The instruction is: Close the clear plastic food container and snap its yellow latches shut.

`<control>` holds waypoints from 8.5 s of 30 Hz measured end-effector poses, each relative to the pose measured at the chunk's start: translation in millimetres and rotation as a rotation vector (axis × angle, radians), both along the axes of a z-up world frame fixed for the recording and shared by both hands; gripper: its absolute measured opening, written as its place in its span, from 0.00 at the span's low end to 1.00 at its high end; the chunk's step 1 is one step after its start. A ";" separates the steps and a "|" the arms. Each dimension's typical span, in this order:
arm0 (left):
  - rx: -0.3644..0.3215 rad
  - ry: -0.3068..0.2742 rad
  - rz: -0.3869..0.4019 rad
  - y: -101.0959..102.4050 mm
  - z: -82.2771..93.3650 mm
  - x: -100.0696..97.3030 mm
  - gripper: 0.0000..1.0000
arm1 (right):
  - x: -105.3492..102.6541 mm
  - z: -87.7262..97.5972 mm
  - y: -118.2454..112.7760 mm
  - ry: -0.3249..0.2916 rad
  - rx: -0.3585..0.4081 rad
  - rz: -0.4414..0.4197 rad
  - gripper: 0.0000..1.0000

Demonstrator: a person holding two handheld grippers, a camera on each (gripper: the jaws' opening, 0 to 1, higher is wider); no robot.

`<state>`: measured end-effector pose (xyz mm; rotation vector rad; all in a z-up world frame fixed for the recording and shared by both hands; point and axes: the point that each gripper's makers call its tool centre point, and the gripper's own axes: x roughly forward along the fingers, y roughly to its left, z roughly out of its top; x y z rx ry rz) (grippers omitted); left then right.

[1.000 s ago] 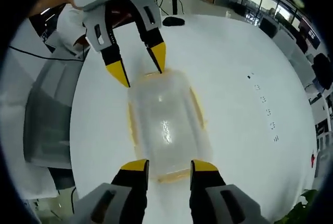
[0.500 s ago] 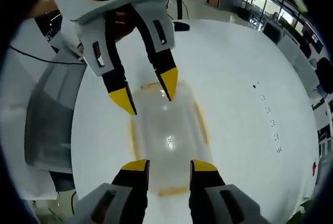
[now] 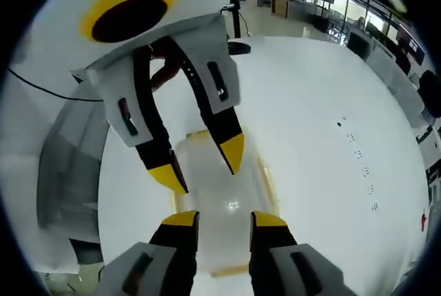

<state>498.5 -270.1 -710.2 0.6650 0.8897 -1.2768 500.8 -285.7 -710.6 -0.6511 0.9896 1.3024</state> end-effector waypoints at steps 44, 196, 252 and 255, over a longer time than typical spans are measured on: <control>0.002 -0.060 -0.018 0.5 -13.3 -29.3 0.43 | 27.3 -10.0 18.1 -0.004 -0.029 0.065 0.32; 0.152 -0.209 -0.104 31.9 -19.4 -4.1 0.71 | -9.1 -5.6 -28.7 -0.027 -0.117 0.156 0.62; 0.250 -0.235 -0.141 61.1 -55.4 -0.8 0.80 | -16.0 -38.0 -10.0 -0.165 -0.144 0.174 0.70; 0.257 -0.234 -0.144 68.6 -55.9 -2.2 0.80 | -17.4 -38.5 -2.5 -0.164 -0.140 0.173 0.70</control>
